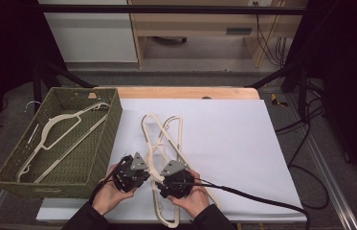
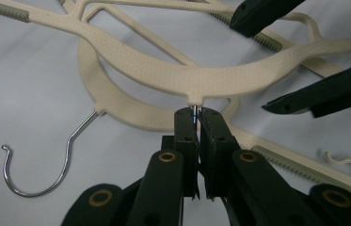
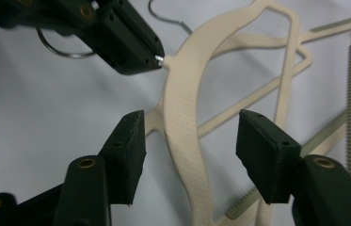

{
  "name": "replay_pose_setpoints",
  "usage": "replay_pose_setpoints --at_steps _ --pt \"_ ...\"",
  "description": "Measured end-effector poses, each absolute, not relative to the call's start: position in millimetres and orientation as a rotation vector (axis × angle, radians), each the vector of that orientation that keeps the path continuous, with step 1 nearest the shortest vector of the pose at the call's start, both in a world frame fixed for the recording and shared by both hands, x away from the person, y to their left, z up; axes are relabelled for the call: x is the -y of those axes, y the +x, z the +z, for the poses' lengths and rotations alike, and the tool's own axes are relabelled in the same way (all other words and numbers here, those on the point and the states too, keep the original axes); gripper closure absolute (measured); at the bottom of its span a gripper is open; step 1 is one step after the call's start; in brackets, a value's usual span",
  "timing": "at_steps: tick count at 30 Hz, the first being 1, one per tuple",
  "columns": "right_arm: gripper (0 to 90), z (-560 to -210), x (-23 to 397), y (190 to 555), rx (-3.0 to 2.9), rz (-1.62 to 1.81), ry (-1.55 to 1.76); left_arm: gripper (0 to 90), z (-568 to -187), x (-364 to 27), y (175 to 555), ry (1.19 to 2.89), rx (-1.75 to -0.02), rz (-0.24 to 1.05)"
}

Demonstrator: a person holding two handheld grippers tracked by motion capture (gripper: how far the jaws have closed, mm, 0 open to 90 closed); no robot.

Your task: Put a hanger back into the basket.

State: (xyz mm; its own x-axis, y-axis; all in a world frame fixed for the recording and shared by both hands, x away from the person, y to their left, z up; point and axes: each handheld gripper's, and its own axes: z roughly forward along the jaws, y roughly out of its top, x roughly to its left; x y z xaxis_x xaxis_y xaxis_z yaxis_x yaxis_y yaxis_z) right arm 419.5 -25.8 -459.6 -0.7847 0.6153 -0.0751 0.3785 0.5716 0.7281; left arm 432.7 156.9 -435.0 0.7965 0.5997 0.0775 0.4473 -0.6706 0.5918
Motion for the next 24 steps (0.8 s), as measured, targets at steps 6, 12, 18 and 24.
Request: replay_pose_setpoints --at_steps 6,12,18,24 --pt "61.2 -470.8 22.8 420.9 -2.516 0.975 0.785 85.9 -435.1 -156.3 432.0 2.415 -0.783 0.353" --pt "72.4 -473.2 21.8 419.3 -2.523 0.94 0.725 85.5 -435.1 -157.1 432.0 2.409 -0.785 0.339" --pt "75.5 -470.7 22.7 417.0 -2.53 0.945 0.693 77.7 -420.6 -166.1 429.4 2.326 -0.763 0.324" --pt "76.8 -463.3 26.4 415.8 -2.502 0.947 0.676 51.8 -390.3 -181.5 419.2 2.154 -0.727 0.373"
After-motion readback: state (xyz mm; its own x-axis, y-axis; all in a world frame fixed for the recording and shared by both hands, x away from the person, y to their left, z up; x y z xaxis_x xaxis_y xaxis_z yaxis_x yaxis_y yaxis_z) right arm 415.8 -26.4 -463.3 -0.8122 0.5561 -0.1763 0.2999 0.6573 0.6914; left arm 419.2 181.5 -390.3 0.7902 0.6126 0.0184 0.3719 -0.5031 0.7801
